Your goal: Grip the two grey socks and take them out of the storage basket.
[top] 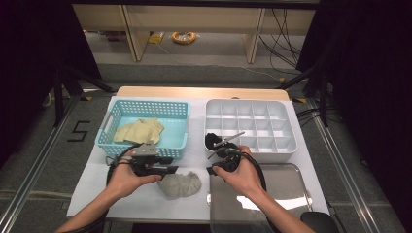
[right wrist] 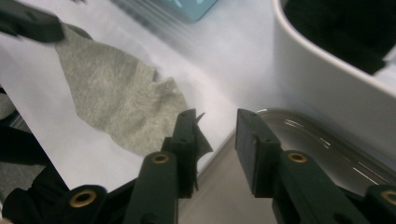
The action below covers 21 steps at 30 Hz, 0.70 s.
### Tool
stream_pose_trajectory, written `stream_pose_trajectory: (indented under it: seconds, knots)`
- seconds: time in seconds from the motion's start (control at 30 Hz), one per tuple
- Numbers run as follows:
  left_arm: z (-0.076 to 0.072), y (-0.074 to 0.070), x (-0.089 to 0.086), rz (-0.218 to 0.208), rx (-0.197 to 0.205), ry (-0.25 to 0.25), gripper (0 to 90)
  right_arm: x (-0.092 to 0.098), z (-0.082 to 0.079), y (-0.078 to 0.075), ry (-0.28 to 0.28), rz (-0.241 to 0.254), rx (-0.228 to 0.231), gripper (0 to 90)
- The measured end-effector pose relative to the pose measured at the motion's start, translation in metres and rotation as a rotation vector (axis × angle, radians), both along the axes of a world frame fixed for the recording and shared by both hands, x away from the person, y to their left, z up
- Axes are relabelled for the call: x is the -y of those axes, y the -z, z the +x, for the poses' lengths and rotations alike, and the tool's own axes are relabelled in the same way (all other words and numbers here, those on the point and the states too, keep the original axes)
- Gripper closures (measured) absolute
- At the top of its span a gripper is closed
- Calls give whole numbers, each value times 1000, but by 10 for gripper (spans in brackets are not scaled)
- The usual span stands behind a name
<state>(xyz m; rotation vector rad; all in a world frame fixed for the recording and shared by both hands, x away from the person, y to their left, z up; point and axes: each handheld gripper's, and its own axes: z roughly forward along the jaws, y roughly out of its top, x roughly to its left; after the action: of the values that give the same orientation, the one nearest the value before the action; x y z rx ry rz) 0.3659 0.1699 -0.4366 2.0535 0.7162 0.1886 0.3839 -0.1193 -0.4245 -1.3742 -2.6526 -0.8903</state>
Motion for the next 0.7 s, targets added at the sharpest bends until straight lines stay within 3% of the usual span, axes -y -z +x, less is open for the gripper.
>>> stream_pose_trajectory:
  seconds: [0.13,0.2,0.23,0.37,0.5,0.53,0.7]
  knots:
    - [-3,4,-30,1,-53,-69,569,-9,4,8,-22,-14,-18,735]
    - [0,9,-39,16,-90,-58,554,-13,7,12,-49,-9,-21,745]
    - [2,11,-41,2,-107,-58,553,-15,8,14,-54,-10,-30,747]
    - [8,22,-39,-3,-167,-7,534,-27,12,20,-82,-6,-52,743]
    - [10,28,-33,-3,-189,7,519,-35,15,24,-101,-13,-51,733]
    - [12,30,-32,7,-192,43,518,-39,18,29,-109,-17,-57,721]
    - [12,34,-29,48,-221,73,558,-43,18,37,-119,-19,-63,728]
